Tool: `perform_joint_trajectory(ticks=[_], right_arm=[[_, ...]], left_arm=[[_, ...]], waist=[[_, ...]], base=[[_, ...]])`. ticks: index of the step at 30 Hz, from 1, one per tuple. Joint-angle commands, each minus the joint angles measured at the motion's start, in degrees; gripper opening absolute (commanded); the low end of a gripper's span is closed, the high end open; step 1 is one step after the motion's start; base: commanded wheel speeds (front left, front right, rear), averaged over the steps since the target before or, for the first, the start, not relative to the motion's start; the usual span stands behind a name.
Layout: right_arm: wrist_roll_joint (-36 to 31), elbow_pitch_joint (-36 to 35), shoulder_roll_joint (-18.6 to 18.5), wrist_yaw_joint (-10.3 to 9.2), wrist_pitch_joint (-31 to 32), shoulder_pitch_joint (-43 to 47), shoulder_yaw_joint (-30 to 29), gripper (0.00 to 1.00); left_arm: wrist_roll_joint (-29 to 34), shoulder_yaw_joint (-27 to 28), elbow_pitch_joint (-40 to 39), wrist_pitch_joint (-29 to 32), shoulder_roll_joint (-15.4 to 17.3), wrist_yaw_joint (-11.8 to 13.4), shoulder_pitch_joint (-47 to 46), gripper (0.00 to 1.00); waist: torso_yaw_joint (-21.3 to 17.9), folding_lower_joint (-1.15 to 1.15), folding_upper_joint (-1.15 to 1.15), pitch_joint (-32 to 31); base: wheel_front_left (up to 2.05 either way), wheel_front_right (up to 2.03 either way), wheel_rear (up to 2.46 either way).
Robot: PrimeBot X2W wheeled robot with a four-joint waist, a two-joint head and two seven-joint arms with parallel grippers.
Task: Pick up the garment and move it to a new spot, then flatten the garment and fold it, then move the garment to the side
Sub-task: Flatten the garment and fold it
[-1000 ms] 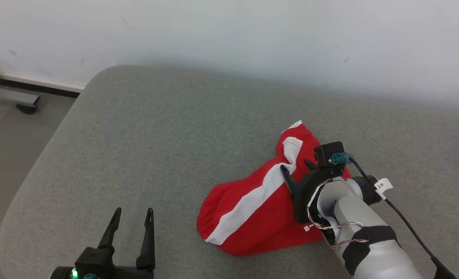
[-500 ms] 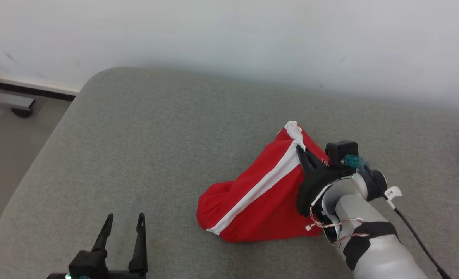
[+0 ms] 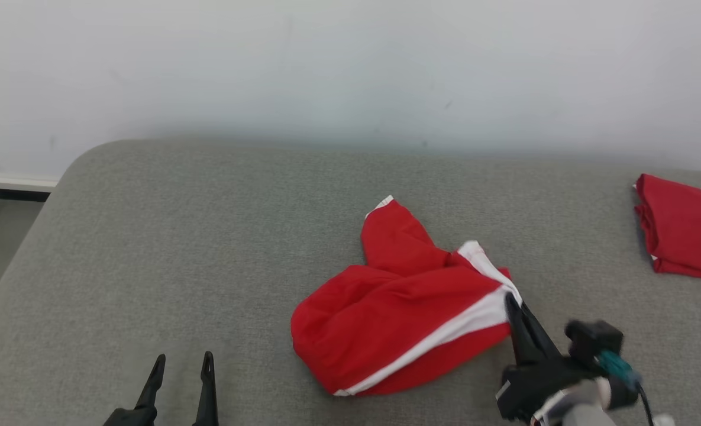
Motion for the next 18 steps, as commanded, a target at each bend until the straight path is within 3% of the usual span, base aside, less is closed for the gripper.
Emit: perform_joint_trajectory(ticks=[1,8,9,18], right_arm=[[0.8,-2.2,0.2,-0.15,-0.2,2.3,-1.0,0.0],[2.7,-10.1,2.0,-0.15,1.1,12.6,-5.2,0.02],[1.9,-11.1,2.2,-0.15,1.4,14.2,-5.7,1.0],[0.3,-19.6,2.7,-0.15,0.2,17.0,-9.0,1.0]], left_arm=[[-0.3,0.0,-0.1,-0.3,-0.1,0.0,0.4,1.0],[-0.3,-0.1,0.4,-0.3,-0.4,-0.4,0.6,1.0],[-0.2,0.0,0.5,-0.3,-0.6,-0.5,0.4,1.0],[-0.2,0.6,0.9,-0.2,-0.4,-0.9,1.1,1.0]], waist=[[-1.3,0.0,0.0,-0.2],[-2.8,0.0,0.0,0.1],[-3.2,0.0,0.0,0.0],[-5.1,0.0,0.0,-0.9]], base=[[0.0,0.0,0.0],[0.0,0.0,0.0],[0.0,0.0,0.0],[0.0,0.0,0.0]])
